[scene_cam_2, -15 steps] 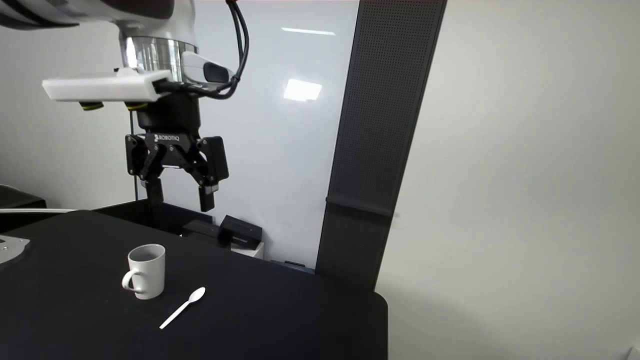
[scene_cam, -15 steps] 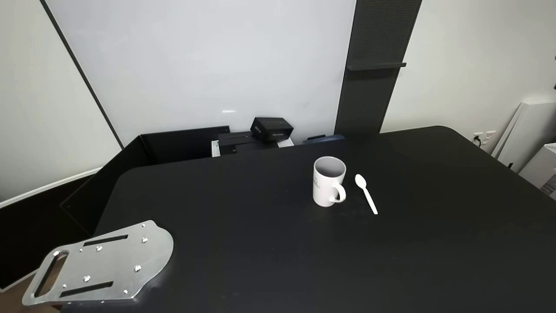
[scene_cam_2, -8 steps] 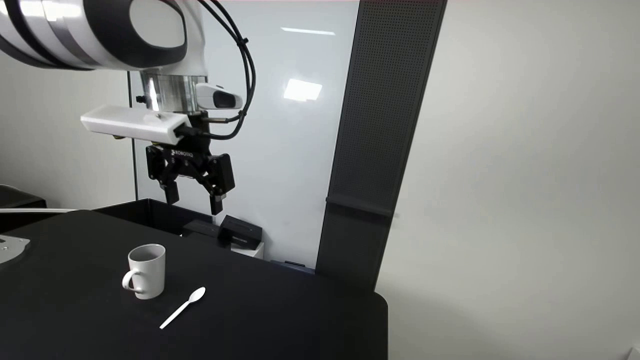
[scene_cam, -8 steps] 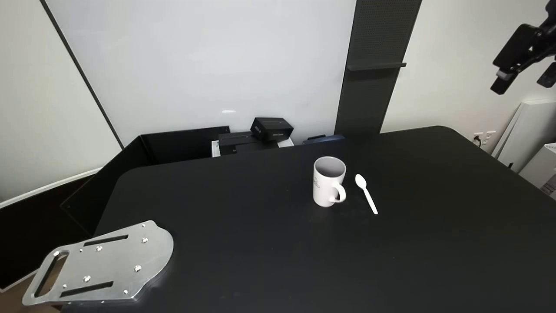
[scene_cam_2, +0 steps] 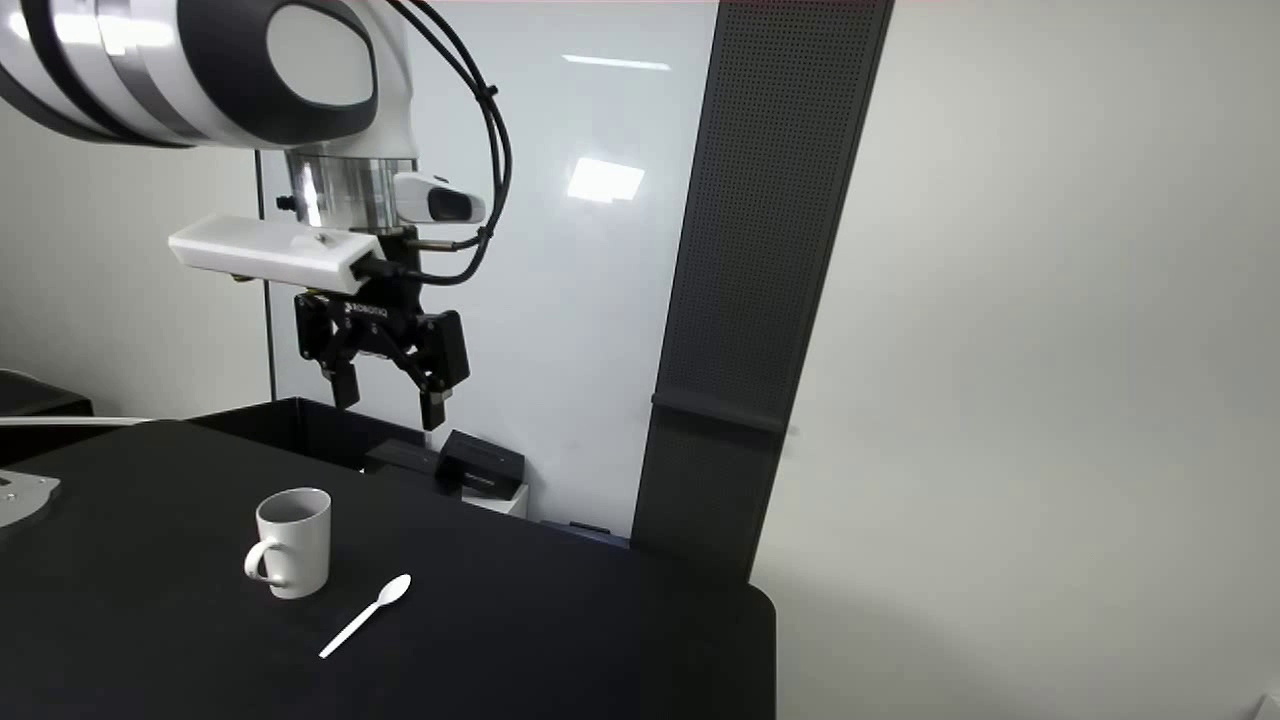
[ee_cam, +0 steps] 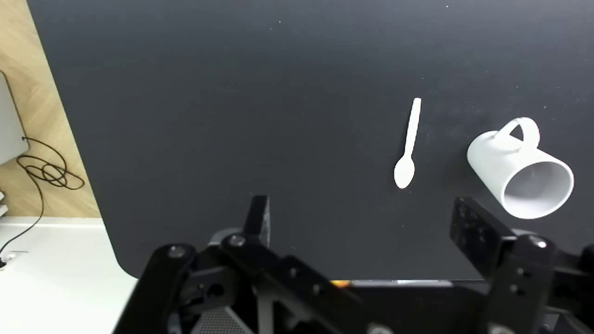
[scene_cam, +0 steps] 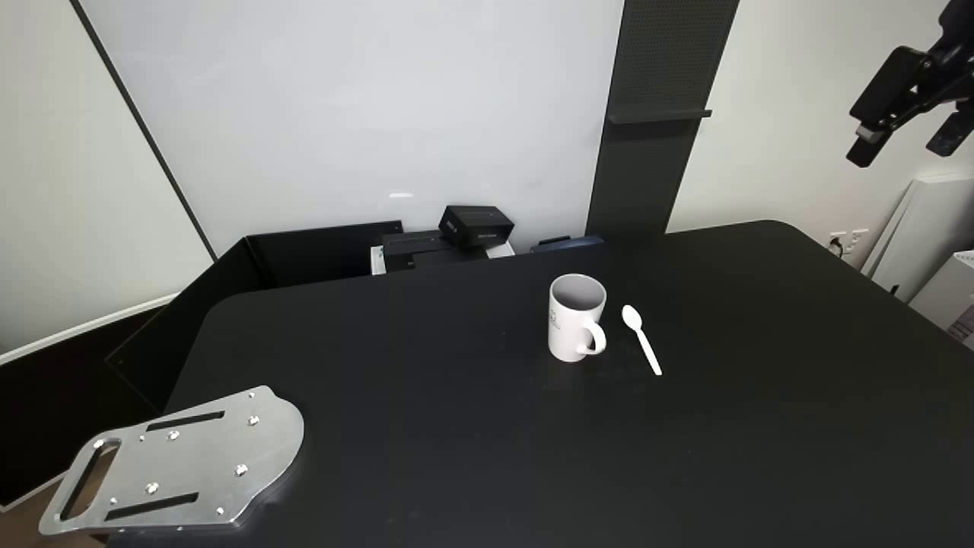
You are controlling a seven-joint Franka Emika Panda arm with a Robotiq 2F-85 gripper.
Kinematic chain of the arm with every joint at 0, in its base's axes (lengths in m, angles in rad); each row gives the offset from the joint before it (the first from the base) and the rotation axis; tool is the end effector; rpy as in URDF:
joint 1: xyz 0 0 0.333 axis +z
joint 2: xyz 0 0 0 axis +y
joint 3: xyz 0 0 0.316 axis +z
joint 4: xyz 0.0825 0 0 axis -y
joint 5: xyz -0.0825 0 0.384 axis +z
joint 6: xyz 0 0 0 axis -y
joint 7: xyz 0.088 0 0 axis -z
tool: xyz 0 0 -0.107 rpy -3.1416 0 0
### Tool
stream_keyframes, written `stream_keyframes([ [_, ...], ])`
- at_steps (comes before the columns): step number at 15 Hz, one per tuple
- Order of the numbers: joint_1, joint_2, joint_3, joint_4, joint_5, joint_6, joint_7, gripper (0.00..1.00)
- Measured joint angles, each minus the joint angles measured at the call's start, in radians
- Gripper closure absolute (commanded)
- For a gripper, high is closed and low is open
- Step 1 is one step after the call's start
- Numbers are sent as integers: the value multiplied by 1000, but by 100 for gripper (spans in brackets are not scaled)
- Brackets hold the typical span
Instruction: Put the spoon in the mug
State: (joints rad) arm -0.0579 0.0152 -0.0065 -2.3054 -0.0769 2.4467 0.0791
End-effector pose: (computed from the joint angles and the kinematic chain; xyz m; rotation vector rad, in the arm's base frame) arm 0.5242 -0.0339 0.3513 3.0804 -0.1349 0.1952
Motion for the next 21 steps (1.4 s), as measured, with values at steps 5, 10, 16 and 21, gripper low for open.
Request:
stream_keyframes([
  [5, 7, 21, 0, 2, 0, 21, 0, 0],
  [10, 45, 147, 2, 50, -5, 66, 22, 0],
  [16, 105, 289, 2, 130, -4, 137, 53, 0],
  [21, 159, 354, -8, 144, -3, 225, 160, 0],
])
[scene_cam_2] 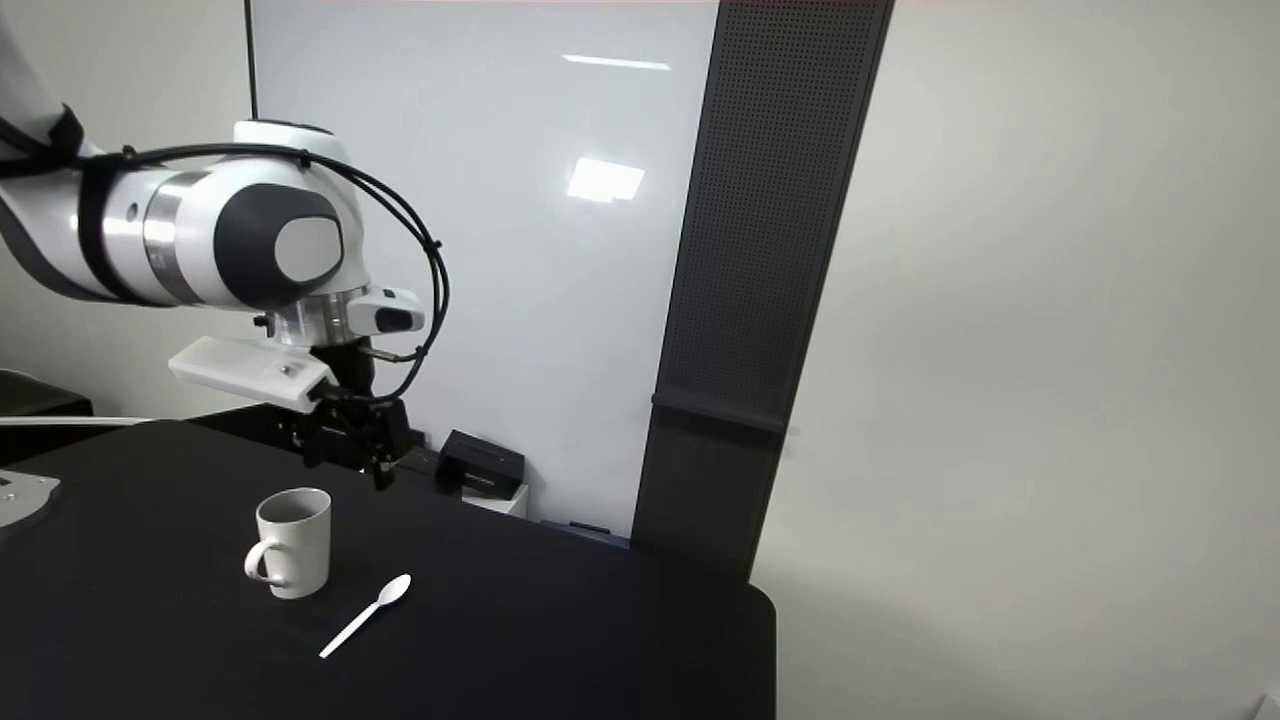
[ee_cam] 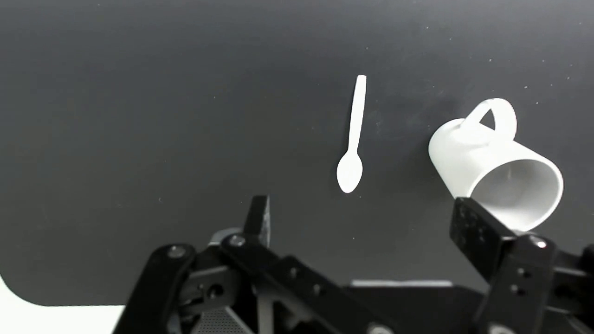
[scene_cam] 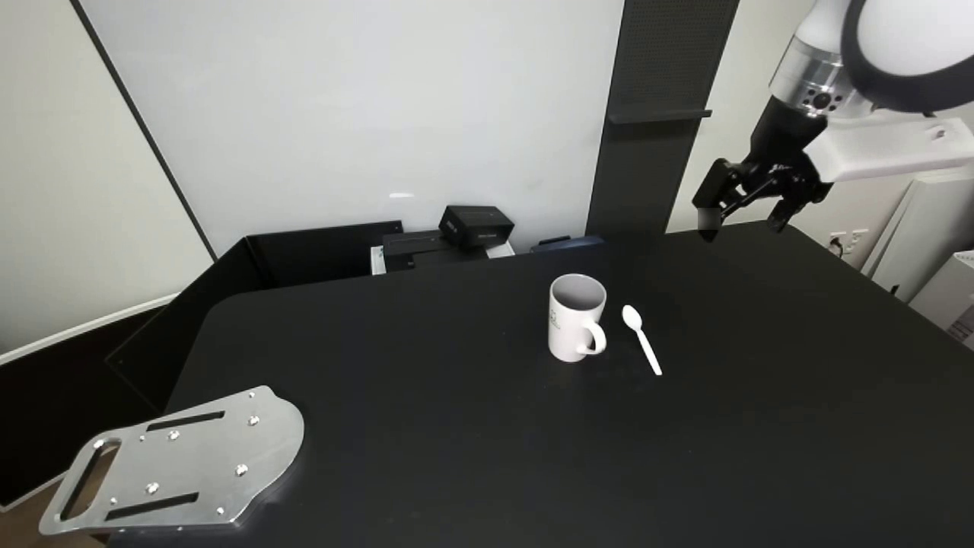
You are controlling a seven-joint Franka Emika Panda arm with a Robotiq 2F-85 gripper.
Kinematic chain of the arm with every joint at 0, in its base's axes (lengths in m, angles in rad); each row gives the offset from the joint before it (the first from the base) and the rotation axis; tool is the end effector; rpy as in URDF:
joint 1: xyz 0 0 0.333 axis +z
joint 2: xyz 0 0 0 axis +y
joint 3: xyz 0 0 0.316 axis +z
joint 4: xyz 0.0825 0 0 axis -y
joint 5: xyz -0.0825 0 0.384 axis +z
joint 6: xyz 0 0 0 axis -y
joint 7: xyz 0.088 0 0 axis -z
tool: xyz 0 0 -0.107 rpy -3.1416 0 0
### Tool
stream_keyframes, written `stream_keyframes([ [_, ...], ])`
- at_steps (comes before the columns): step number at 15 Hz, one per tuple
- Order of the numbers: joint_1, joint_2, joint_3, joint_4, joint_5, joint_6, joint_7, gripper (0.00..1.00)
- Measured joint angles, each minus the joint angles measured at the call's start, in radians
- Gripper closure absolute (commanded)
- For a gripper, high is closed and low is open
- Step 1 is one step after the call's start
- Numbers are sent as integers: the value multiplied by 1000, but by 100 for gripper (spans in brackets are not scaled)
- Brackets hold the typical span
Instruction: Put the spoon in the mug
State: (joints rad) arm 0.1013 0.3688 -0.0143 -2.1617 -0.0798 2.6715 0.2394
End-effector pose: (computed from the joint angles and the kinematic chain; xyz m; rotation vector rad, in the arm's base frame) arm 0.5784 0.0529 0.2372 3.1079 -0.1282 0.2281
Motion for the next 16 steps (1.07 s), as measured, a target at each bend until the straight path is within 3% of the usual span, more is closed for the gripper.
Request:
stream_keyframes([
  [7, 94, 118, -50, 32, 0, 57, 145, 0],
  [16, 106, 278, -33, 104, 60, 184, 110, 0],
])
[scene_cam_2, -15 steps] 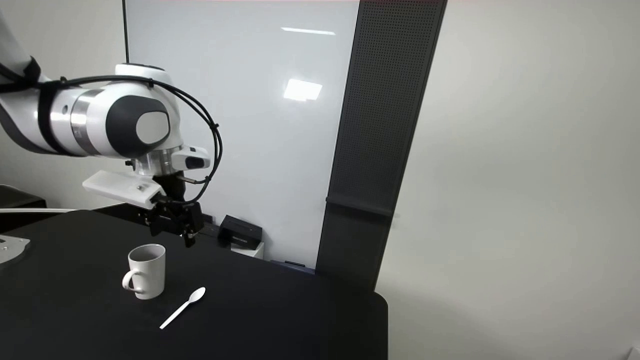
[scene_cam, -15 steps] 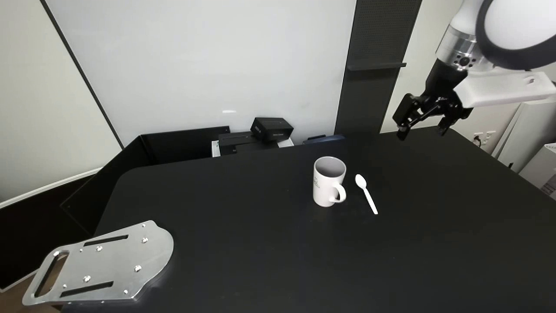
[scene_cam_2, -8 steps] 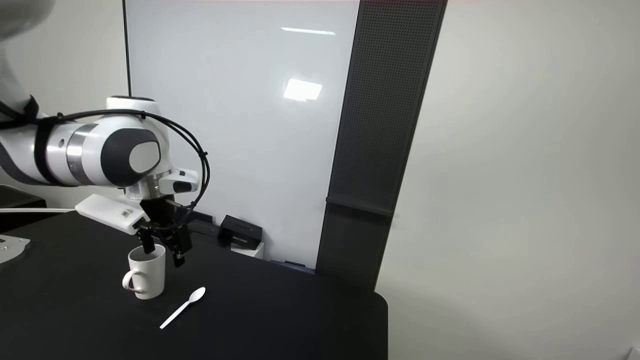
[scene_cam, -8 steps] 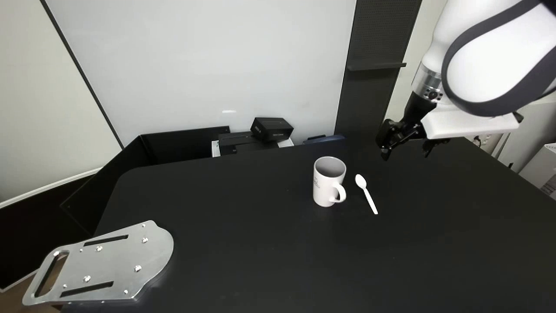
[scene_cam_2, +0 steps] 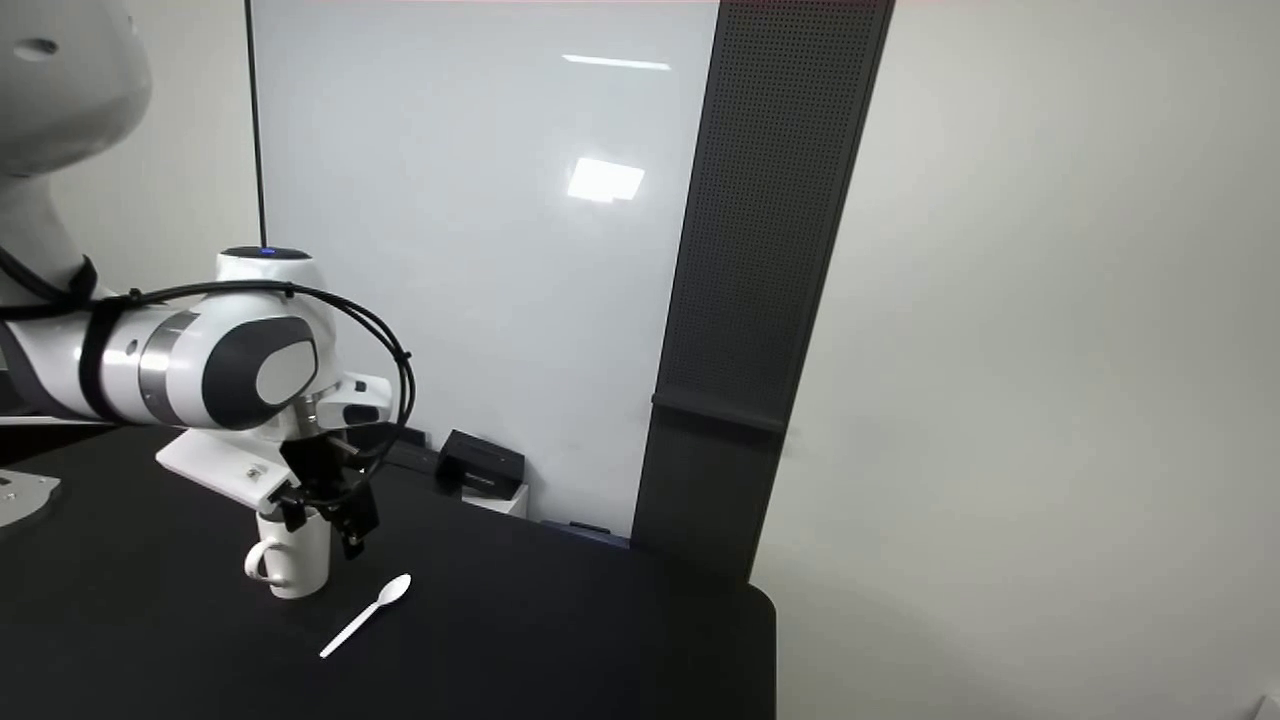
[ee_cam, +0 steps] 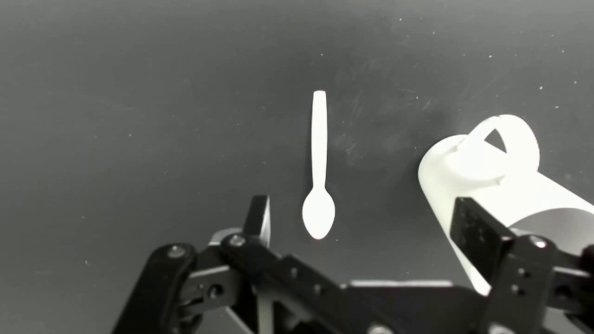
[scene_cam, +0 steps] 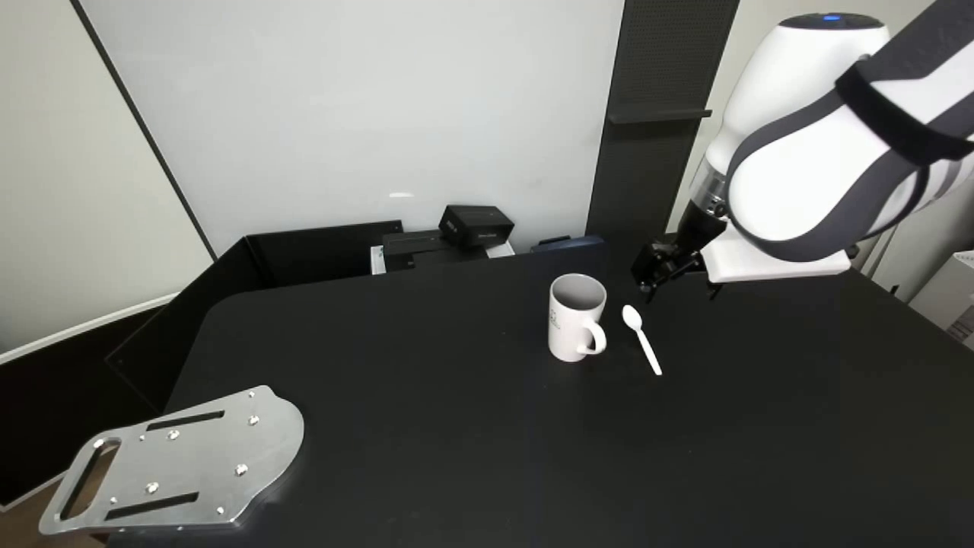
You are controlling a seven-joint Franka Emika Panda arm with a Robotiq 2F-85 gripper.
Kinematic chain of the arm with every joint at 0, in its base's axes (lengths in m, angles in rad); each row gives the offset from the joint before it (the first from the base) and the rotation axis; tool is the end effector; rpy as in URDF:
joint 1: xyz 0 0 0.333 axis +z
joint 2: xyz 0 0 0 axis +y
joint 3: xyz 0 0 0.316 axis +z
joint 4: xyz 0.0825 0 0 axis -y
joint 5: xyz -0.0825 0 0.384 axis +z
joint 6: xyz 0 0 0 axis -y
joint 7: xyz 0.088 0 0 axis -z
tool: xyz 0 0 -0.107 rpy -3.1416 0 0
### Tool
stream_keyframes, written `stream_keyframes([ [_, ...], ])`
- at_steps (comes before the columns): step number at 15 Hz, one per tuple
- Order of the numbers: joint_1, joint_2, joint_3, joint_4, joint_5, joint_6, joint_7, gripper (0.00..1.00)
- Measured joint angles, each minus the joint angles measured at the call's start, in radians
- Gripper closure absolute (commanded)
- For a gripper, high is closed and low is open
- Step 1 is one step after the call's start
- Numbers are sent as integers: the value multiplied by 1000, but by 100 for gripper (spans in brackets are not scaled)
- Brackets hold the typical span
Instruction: Put the spoon in the mug
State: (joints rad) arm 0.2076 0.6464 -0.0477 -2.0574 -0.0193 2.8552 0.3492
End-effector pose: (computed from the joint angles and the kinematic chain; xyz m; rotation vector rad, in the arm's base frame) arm 0.5892 0.0960 0.1306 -3.1176 0.2490 -0.2440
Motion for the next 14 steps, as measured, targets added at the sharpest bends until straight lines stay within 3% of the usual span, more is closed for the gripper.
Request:
stream_keyframes([
  [10, 0, 10, -4, 15, 3, -9, -3, 0],
  [14, -7, 51, -14, 70, 21, -40, -5, 0],
])
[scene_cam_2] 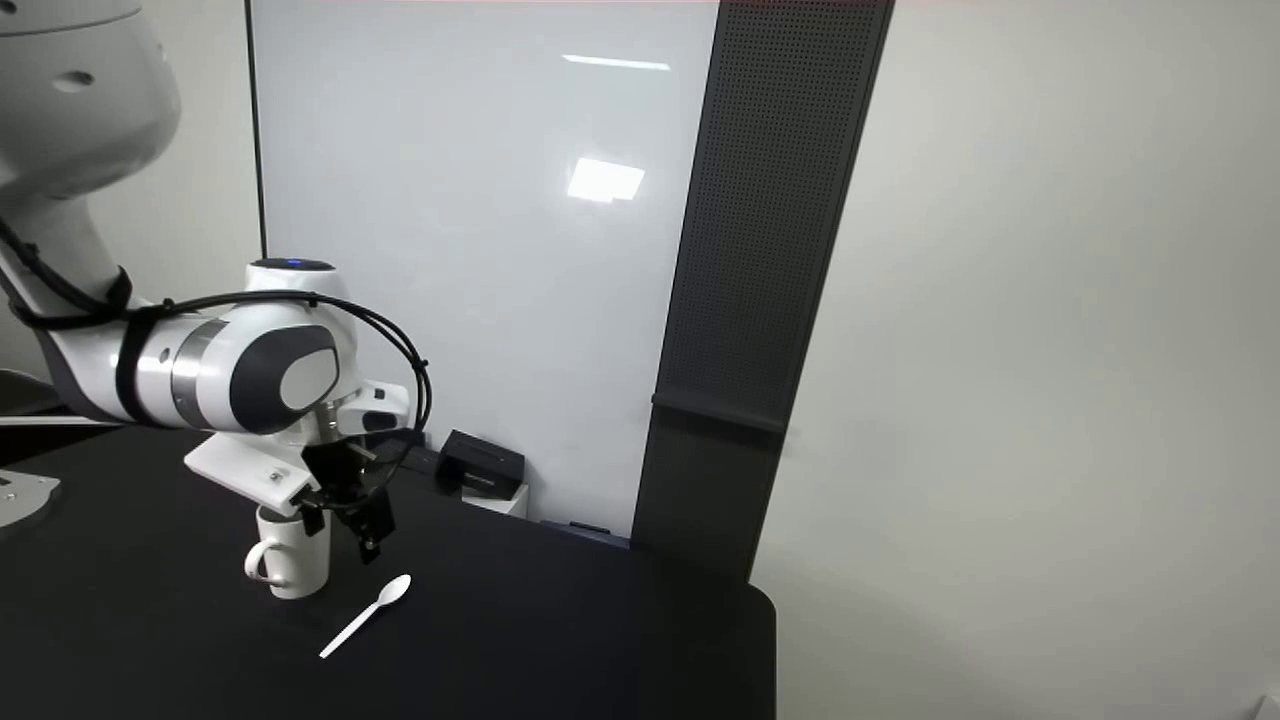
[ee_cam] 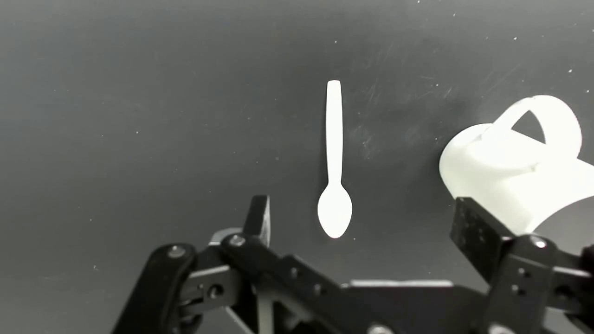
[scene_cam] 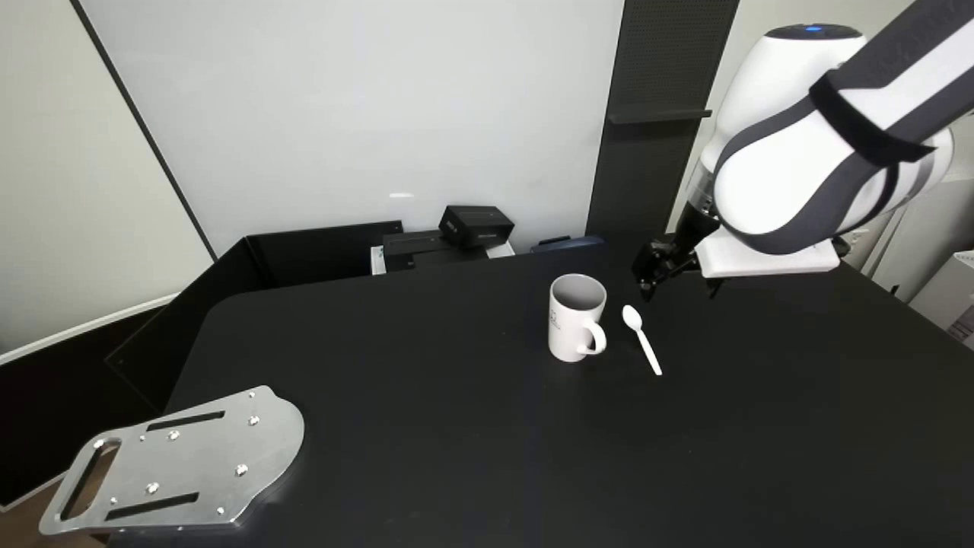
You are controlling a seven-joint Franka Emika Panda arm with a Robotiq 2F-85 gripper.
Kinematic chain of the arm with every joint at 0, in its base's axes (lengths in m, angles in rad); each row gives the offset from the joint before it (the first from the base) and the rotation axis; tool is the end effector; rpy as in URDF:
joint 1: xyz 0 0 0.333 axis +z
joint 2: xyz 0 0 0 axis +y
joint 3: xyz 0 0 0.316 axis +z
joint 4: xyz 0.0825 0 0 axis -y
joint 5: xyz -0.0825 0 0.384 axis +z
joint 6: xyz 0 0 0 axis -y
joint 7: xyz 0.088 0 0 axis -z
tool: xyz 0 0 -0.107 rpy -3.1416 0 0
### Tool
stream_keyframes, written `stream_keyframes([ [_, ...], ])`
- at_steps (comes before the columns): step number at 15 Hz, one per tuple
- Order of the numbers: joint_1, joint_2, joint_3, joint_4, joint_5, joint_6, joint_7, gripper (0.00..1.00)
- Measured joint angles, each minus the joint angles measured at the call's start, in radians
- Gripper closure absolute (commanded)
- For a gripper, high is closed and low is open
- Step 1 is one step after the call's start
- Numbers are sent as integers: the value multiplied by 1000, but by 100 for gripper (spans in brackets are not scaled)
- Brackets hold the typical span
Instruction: Put the spoon in the mug
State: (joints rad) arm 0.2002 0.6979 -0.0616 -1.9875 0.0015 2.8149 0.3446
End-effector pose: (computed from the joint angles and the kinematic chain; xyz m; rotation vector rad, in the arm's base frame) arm 0.6049 0.0847 0.1197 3.1145 -0.2974 0.2131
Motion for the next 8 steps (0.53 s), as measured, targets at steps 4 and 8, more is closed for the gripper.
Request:
stream_keyframes([
  [4, -10, 68, 0, 96, 11, -51, -10, 0],
  [8, -9, 137, 2, 177, 16, -85, -15, 0],
])
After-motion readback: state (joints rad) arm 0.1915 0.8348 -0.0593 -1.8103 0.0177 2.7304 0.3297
